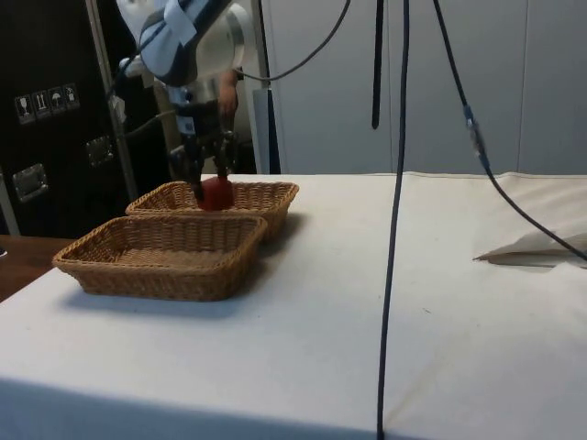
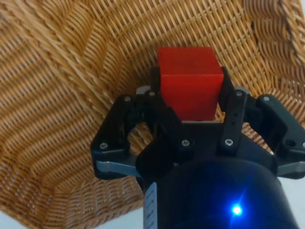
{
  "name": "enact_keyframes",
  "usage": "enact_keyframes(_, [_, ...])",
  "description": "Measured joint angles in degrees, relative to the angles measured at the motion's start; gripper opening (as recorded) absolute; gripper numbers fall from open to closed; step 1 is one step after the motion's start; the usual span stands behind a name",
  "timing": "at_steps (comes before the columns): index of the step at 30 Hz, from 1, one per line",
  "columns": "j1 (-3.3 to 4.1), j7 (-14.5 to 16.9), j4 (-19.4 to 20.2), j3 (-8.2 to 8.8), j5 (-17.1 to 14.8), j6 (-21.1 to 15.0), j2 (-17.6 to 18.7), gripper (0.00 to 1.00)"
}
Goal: Pick up the red cube and place it into the right basket.
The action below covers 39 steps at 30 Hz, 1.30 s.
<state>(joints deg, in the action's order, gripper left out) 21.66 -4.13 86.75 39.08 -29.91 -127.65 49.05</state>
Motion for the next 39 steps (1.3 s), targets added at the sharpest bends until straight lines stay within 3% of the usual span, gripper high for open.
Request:
enact_keyframes(8, [-0.17, -0.23, -1.38, -0.34, -0.11, -0.06, 1.89, 0.04])
enact_keyframes(9, [-0.17, -0.29, -1.38, -0.34, -0.11, -0.06, 1.89, 0.18])
enact_keyframes(13, [-0.17, -0.29, -1.38, -0.34, -0.11, 0.0, 1.89, 0.56])
enact_keyframes(14, [-0.11, -0.29, -1.38, -0.34, -0.11, 0.06, 1.89, 0.56])
enact_keyframes(16, [-0.11, -0.29, -1.38, -0.34, -0.11, 0.06, 1.95, 0.75])
enact_keyframes(17, [-0.11, -0.29, -1.38, -0.34, -0.11, 0.06, 1.95, 0.97])
enact_keyframes(18, [-0.11, -0.29, -1.38, -0.34, -0.11, 0.06, 1.95, 1.0])
enact_keyframes(28, [-0.11, -0.29, -1.83, -0.29, 0.0, 0.23, 1.95, 1.0])
enact_keyframes(39, [0.06, 0.11, -5.44, 0.17, 1.89, 5.21, -0.34, 1.0])
